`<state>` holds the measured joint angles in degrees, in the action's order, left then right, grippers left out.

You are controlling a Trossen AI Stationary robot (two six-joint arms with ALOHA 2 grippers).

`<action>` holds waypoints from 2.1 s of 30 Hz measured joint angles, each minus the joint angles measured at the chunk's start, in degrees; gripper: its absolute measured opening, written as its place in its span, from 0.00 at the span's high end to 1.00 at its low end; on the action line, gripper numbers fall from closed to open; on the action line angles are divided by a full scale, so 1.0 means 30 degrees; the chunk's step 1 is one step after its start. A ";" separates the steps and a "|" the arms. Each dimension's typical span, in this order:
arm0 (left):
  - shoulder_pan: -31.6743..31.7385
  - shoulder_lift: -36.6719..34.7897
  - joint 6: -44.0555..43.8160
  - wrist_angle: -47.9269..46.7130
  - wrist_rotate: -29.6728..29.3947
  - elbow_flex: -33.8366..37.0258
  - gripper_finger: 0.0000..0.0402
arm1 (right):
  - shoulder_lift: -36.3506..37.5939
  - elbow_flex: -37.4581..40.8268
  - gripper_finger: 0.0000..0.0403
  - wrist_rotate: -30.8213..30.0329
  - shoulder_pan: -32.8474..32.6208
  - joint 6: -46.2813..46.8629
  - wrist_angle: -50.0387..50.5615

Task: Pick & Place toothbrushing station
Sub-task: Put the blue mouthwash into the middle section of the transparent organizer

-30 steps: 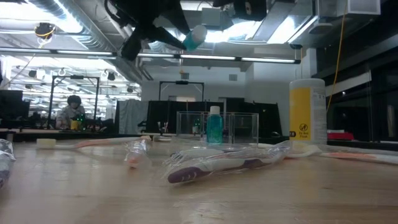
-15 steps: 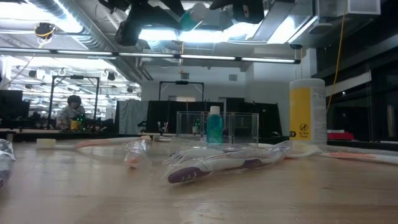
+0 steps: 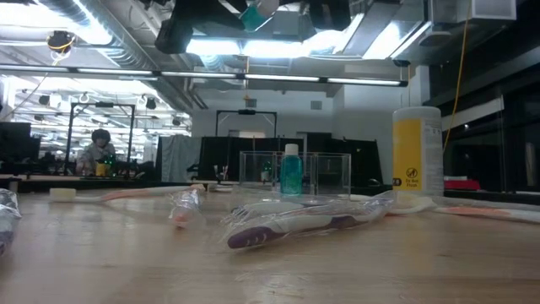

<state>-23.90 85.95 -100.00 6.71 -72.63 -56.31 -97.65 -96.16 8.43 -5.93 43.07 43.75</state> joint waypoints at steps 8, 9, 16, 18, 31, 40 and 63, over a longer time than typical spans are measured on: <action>0.0000 -0.0024 0.0200 0.0967 -0.1189 0.0000 0.79 | 0.0000 -0.0007 0.68 -0.0012 0.0104 0.0048 -0.0017; 0.0000 -0.0062 0.0264 0.1046 -0.1175 0.0000 0.79 | 0.0000 -0.0007 0.68 -0.0013 0.0134 0.0055 -0.0043; 0.0000 -0.0073 0.1644 0.2451 -0.1194 0.0000 0.79 | 0.0000 -0.0007 0.68 -0.0022 0.0192 0.0057 -0.0655; 0.0014 -0.0073 0.1968 0.2849 -0.1193 0.0007 0.79 | 0.0000 -0.0007 0.68 -0.0022 0.0208 0.0062 -0.0769; 0.0022 -0.0095 0.3181 0.4180 -0.1309 0.0007 0.79 | -0.0007 -0.0007 0.67 0.0189 0.0343 0.0614 -0.1800; 0.0020 -0.0095 0.3267 0.4362 -0.1381 0.0007 0.83 | -0.0007 -0.0022 0.55 -0.0176 0.0365 0.1012 -0.1778; 0.0466 -0.0427 0.6834 0.6386 -0.1102 0.0007 0.84 | -0.0015 -0.0015 0.66 -0.0375 -0.0024 0.1349 -0.2157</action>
<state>-22.50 84.67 -79.50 25.86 -75.93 -56.29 -97.69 -96.20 7.30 -6.01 47.12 37.28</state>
